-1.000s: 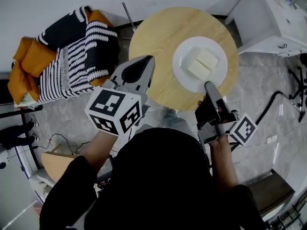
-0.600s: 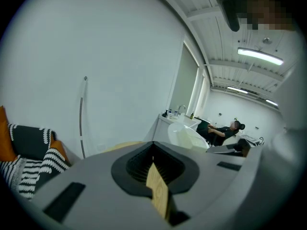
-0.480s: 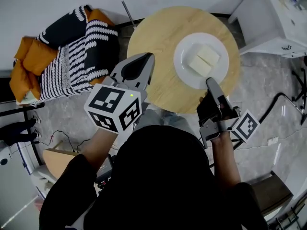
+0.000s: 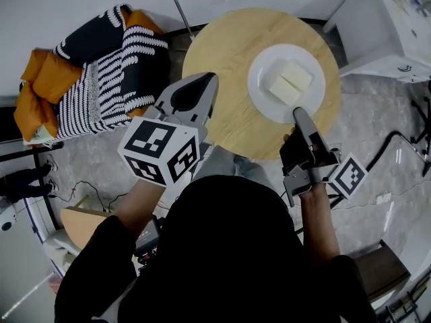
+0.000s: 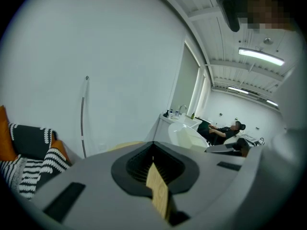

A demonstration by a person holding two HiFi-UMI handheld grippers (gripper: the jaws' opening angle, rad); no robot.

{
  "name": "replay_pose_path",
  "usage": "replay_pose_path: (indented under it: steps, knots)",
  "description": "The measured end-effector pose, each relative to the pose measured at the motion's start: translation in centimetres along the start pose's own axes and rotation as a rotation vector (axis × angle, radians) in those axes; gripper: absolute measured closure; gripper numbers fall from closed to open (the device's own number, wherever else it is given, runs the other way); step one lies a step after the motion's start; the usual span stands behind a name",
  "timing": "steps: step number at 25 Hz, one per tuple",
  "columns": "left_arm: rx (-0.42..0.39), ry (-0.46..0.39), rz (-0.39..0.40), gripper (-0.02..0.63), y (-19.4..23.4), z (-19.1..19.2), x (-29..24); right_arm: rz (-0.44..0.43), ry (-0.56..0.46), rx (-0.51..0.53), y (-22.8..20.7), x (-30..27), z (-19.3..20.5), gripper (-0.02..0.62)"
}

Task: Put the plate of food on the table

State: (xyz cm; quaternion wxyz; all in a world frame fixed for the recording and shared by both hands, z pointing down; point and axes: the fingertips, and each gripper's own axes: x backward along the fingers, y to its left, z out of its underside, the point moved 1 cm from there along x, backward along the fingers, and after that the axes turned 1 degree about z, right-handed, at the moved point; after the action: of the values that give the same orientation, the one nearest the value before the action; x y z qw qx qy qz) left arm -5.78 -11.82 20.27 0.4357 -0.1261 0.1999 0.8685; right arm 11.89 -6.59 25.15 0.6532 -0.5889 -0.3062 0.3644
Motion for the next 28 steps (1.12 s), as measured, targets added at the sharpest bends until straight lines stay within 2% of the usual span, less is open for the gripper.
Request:
replay_pose_path:
  steps: [21,28]
  knots:
    - [0.024,0.031,0.064,0.598,1.8,-0.5,-2.1,0.083,-0.048,0.011,-0.8,-0.5,0.2,0.577]
    - [0.055,0.067,0.074,0.598,1.2,1.5,-3.8,0.101,-0.057,-0.003,-2.5,0.4,-0.2,0.577]
